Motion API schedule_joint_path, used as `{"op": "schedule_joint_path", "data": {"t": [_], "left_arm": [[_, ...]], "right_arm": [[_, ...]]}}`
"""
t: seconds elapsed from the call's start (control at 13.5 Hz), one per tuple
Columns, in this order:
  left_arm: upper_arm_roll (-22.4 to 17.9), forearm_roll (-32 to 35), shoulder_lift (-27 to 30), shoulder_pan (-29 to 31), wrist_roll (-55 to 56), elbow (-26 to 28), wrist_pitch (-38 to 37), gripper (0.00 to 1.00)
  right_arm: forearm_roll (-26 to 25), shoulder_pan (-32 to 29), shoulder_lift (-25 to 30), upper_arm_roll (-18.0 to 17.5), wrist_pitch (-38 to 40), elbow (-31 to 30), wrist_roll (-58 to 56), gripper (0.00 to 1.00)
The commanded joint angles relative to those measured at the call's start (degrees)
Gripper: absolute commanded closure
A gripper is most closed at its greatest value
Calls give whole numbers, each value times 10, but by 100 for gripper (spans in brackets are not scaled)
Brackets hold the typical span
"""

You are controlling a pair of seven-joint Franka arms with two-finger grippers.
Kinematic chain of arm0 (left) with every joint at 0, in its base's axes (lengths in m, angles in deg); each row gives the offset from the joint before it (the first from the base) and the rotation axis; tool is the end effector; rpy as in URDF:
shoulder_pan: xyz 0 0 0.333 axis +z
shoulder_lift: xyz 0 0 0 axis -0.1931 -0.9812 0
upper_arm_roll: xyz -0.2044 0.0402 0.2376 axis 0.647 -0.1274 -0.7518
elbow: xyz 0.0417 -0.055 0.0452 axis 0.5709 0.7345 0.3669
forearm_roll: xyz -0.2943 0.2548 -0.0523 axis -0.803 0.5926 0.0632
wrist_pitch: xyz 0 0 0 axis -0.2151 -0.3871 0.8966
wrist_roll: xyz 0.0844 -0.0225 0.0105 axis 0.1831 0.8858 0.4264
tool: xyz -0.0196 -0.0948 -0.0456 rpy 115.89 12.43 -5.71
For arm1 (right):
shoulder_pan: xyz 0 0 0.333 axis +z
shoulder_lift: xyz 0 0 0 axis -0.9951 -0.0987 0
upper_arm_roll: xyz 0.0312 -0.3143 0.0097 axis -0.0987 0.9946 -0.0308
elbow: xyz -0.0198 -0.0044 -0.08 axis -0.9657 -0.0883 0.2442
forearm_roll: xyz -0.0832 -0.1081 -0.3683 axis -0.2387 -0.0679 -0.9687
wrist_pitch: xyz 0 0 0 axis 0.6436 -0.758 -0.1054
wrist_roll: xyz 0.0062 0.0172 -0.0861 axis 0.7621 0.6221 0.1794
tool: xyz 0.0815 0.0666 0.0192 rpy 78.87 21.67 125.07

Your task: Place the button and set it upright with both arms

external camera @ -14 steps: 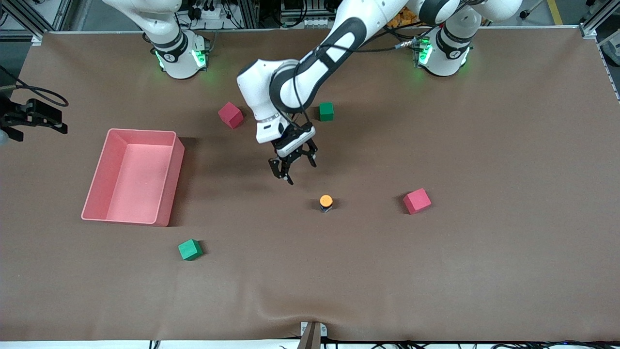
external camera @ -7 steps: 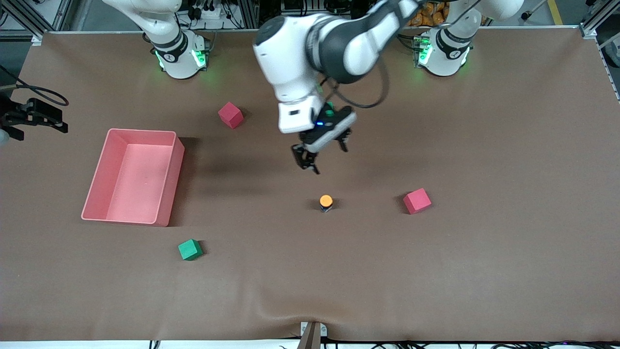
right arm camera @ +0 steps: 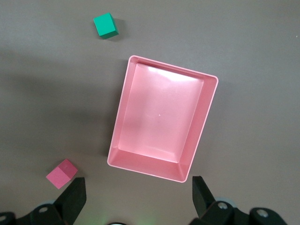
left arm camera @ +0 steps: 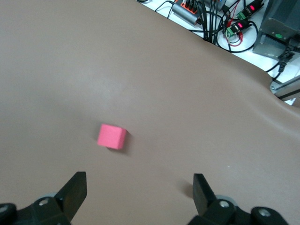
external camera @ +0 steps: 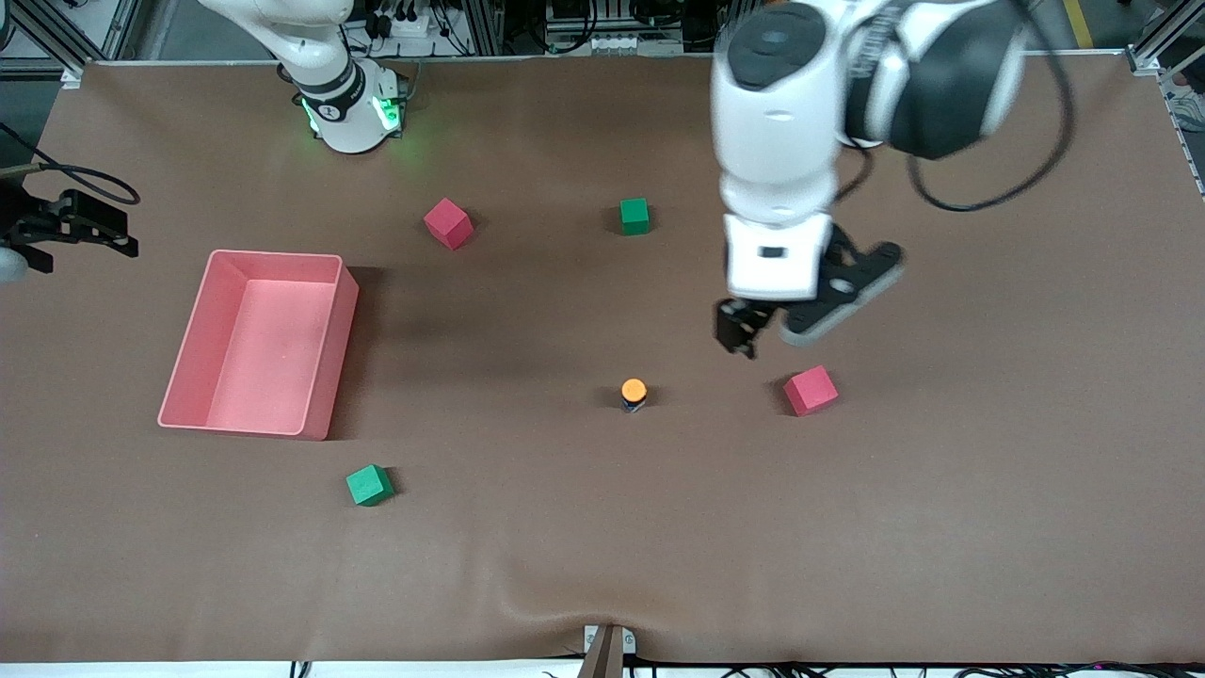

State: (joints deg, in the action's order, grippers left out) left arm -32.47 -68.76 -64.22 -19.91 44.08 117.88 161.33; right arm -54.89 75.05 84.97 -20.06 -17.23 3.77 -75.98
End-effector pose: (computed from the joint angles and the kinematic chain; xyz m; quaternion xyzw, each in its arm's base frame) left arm 0.5916 -0.3375 0.5727 -0.9502 -0.2752 -0.1312 0.0642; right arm 0.5598 -0.0353 0.6211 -0.9947 -0.0940 0.0422 0.0062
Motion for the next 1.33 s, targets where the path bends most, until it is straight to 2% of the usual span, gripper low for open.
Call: {"op": "schedule_joint_path", "data": {"t": [0.0,0.22,0.44,0.81,0.96,1.11,1.26], "left_arm": [[8,-72,43,85,-109,16,-5,0],[7,-138,68,177,-203,17,-11,0],[5,-148,69,223,-262,14,-43,0],[5,-157,87,306,-416,14,-90,0],[3,-157,101,338,-513,19,-108,0],[3,-158,111,353,-572,22,-129,0],[2,-158,156,354,-574,79,-127,0]], "right_arm": [[11,-4,4,-3,6,2,-2,0],[16,-6,4,-2,6,2,-2,0],[15,-7,4,-2,7,2,-3,0],[16,-7,4,-2,7,2,-2,0],[16,-6,4,-2,7,2,-2,0],[16,-7,5,-2,6,2,-2,0],[15,-5,5,-2,6,3,-2,0]]}}
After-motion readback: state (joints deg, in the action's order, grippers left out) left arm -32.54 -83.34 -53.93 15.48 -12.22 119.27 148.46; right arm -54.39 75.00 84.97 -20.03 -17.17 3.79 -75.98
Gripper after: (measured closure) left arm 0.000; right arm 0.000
